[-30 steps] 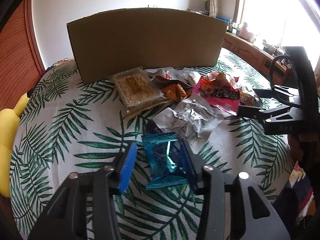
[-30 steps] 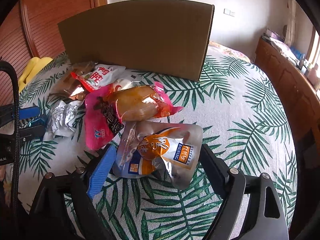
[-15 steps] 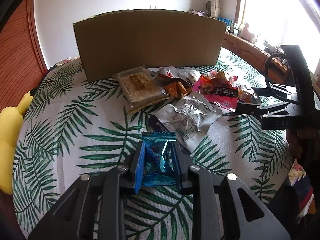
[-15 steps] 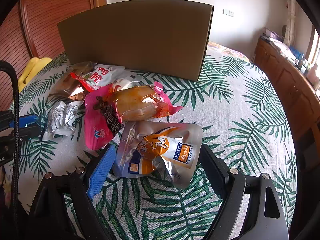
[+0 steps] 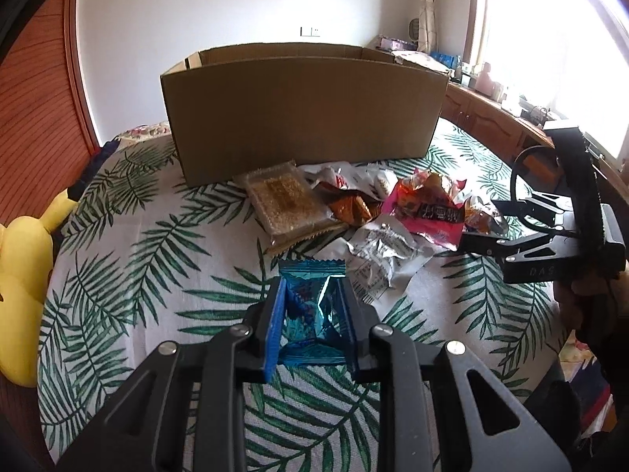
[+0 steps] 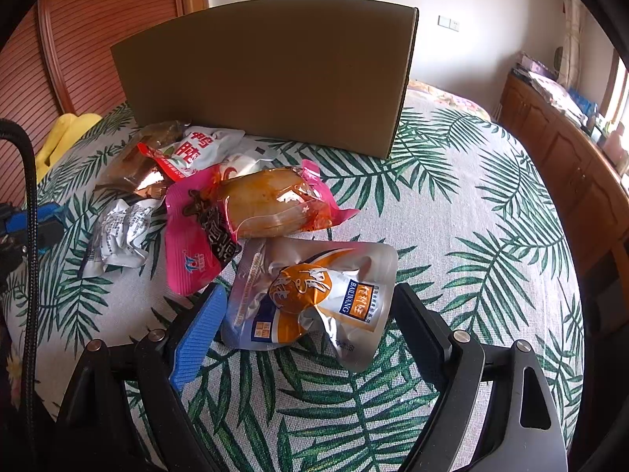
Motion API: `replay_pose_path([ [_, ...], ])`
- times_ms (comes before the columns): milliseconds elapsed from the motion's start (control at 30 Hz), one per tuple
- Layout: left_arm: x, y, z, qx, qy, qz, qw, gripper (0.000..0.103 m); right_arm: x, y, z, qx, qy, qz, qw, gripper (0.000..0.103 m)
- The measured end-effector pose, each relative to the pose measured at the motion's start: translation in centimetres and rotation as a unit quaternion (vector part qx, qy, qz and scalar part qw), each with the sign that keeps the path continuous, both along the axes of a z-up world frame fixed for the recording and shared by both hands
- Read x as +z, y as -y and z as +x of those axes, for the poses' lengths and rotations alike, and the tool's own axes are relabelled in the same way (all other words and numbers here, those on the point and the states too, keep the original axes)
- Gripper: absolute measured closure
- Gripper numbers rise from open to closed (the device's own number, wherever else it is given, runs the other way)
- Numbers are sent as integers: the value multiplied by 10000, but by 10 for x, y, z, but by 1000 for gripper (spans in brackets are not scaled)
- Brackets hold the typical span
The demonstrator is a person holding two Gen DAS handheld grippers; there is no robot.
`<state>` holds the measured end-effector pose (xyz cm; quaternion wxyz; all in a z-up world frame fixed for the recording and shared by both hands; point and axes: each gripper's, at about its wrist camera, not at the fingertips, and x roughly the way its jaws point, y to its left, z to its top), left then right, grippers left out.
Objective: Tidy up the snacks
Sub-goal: 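Grasp the blue wrapper with the left gripper while the right grasps the silver pouch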
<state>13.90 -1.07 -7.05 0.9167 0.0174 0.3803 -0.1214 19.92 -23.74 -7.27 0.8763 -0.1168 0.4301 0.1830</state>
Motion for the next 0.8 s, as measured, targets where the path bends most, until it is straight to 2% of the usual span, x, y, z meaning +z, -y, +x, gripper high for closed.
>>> replay_pose_path([
  [367,0,-1,-4,-29,42,-108,9999,79,4,5,-7,-76,45,72,9999,28],
  [400,0,-2,-4,-18,39,-121,9999,79,6,6,-10,-111,122,69,9998,43],
  [500,-2,-3,-4,-7,21,-135,9999,79,12,16,-12,-180,130,244,9995,56],
  [600,-3,-2,-4,-14,15,-148,9999,79,12,23,-11,-212,60,407,9989,60],
  [667,-4,-1,-4,-16,3,-156,9999,79,15,27,-11,-222,74,605,9979,67],
  [800,-5,0,-5,-19,-5,-134,9999,79,18,28,-12,-212,119,635,9977,70],
])
